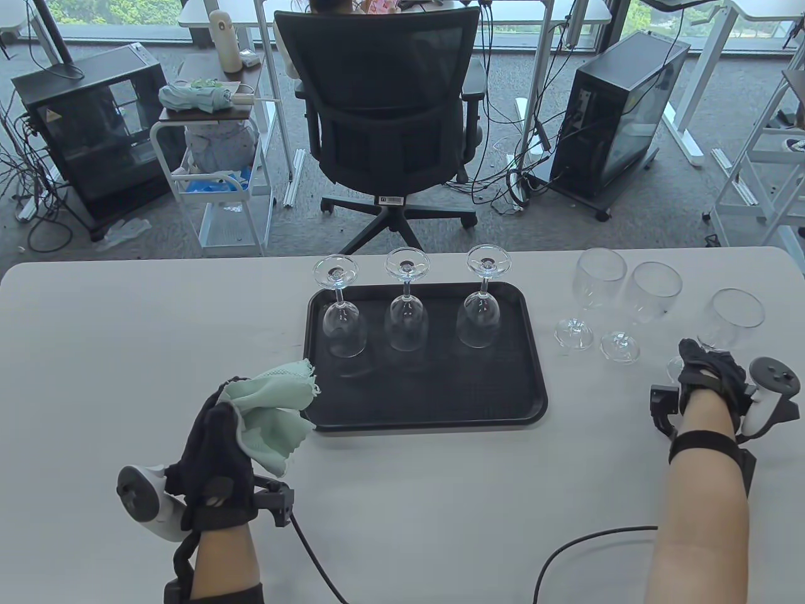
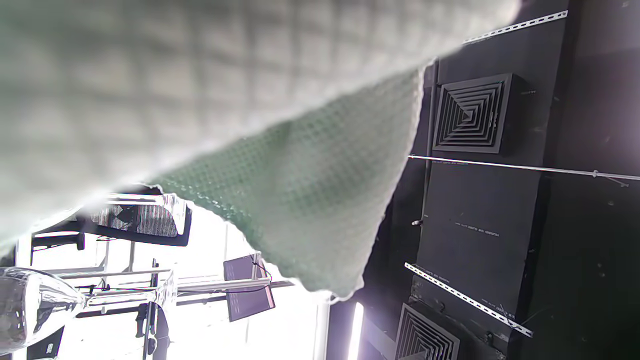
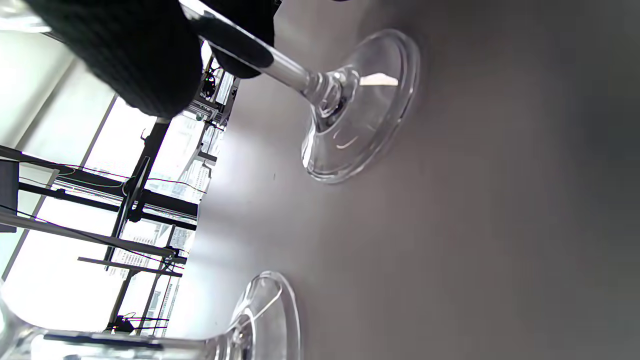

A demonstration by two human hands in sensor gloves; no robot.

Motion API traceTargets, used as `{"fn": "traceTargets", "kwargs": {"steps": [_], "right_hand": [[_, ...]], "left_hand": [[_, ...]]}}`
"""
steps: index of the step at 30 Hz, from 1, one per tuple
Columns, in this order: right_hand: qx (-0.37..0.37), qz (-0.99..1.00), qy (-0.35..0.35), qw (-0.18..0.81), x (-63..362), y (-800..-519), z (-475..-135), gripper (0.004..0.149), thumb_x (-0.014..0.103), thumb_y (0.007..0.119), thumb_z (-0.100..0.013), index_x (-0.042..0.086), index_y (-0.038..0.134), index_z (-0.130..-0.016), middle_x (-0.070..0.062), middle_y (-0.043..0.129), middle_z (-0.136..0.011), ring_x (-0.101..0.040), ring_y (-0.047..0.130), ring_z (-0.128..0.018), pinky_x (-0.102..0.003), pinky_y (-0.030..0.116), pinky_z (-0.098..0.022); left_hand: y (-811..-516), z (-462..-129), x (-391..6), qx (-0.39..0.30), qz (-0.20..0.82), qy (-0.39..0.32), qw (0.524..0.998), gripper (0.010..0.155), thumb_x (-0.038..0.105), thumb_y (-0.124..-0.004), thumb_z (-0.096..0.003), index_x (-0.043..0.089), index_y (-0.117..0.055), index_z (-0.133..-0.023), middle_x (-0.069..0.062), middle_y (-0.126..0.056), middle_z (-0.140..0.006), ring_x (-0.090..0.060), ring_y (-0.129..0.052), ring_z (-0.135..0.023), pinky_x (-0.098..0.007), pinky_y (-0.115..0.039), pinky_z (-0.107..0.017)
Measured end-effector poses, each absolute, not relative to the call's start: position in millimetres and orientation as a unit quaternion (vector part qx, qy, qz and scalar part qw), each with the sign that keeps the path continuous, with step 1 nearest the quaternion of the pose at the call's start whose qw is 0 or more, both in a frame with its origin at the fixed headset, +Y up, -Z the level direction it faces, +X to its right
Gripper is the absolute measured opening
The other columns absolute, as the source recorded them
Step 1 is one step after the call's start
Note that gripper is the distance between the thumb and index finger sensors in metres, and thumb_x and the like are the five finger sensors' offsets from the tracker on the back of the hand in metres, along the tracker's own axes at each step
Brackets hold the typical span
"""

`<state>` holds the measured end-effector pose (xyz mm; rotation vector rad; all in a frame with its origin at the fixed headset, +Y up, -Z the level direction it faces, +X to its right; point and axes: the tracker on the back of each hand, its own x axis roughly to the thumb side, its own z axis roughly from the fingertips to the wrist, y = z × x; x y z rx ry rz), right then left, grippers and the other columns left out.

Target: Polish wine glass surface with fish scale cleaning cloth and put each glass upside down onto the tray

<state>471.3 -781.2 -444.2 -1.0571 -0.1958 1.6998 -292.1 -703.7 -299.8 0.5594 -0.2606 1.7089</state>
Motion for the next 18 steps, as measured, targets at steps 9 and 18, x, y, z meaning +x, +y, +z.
{"fn": "traceTargets", "kwargs": {"steps": [9,18], "right_hand": [[-0.373,0.718,-0.206,0.551,468.5,-760.9,-408.3,0.041,0.039,0.082,-0.05,0.035,0.074,-0.09,-0.014,0.068,-0.104,-0.044,0.038,-0.101,-0.068,0.03,-0.065],[-0.019,0.891,-0.378,0.249,340.6,-639.7,-347.9,0.049,0.037,0.08,-0.052,0.037,0.063,-0.098,-0.008,0.082,-0.089,-0.032,0.065,-0.093,-0.067,0.053,-0.065]], "left_hand": [[-703.9,-301.4,-288.8,0.243,0.744,-0.116,0.612,0.051,0.05,-0.066,-0.0607,0.016,-0.076,-0.097,-0.011,-0.074,-0.105,-0.04,-0.076,-0.095,-0.063,-0.071,-0.068],[-709.6,-308.9,-276.7,0.221,0.758,-0.124,0.601,0.051,0.05,-0.066,-0.0607,0.016,-0.076,-0.097,-0.01,-0.074,-0.106,-0.04,-0.075,-0.096,-0.063,-0.07,-0.068]]}}
